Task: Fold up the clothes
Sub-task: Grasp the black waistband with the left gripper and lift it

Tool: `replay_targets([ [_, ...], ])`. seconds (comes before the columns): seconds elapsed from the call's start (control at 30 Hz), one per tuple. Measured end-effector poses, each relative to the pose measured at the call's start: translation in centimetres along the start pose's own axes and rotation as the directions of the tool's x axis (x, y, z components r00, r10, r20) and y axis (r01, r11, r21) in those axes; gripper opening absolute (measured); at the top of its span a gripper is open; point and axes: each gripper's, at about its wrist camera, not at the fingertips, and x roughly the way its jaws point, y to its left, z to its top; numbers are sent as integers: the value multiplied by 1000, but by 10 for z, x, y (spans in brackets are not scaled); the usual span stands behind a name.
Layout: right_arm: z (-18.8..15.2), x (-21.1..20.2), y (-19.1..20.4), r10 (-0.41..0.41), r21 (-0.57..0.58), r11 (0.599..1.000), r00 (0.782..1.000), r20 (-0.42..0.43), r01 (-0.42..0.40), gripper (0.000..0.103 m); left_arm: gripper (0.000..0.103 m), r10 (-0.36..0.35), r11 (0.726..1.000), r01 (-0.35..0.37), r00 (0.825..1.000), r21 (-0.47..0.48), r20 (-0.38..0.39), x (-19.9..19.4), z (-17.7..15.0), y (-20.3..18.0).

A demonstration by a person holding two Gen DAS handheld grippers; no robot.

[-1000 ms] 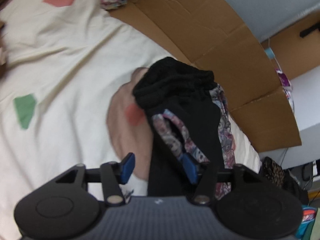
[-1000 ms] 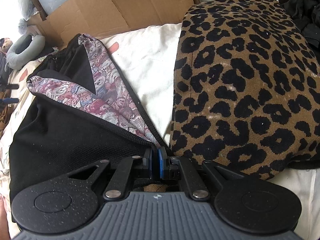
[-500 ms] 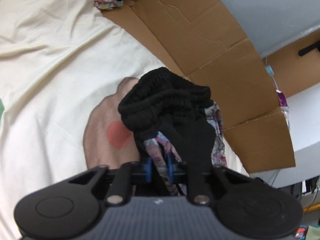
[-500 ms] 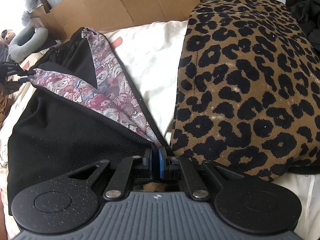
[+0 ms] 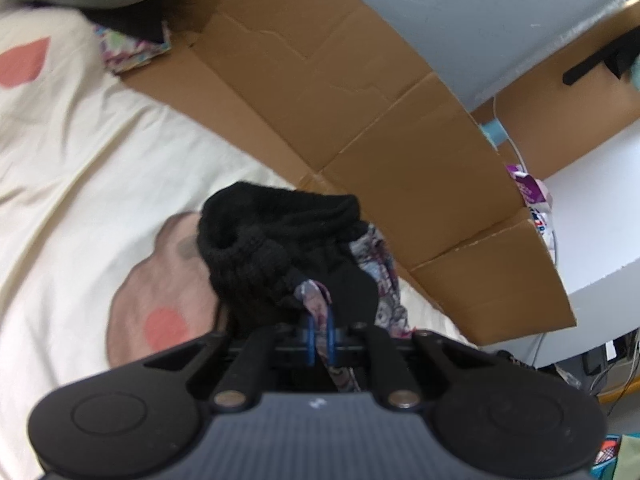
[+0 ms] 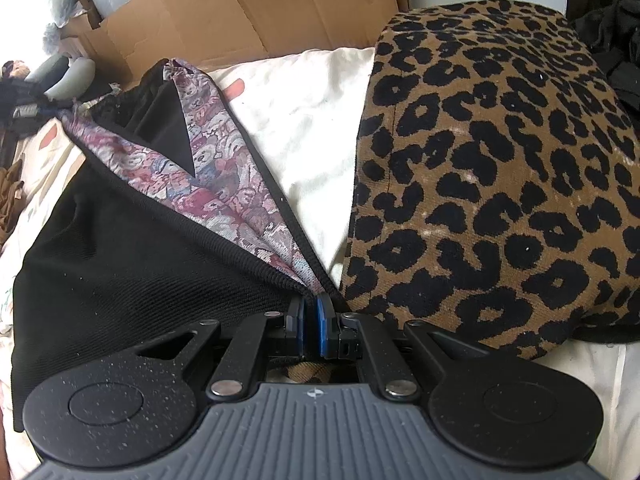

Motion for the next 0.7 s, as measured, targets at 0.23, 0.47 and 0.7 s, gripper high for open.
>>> replay_targets([
  [0.23,-1,-5,-1,2,8,1000,1000,13,-2,11,5,11,999,-10,1000,31,-3,21,15,-30],
  [0.47,0,-4,-4,9,15,1000,1000,8,-9,11,5,59,996,-59,998,59,11,49,28,-56],
  [0.7,1,-4,-8,21,29,999,1000,3,-22,11,5,85,993,-86,996,75,19,79,37,-74],
])
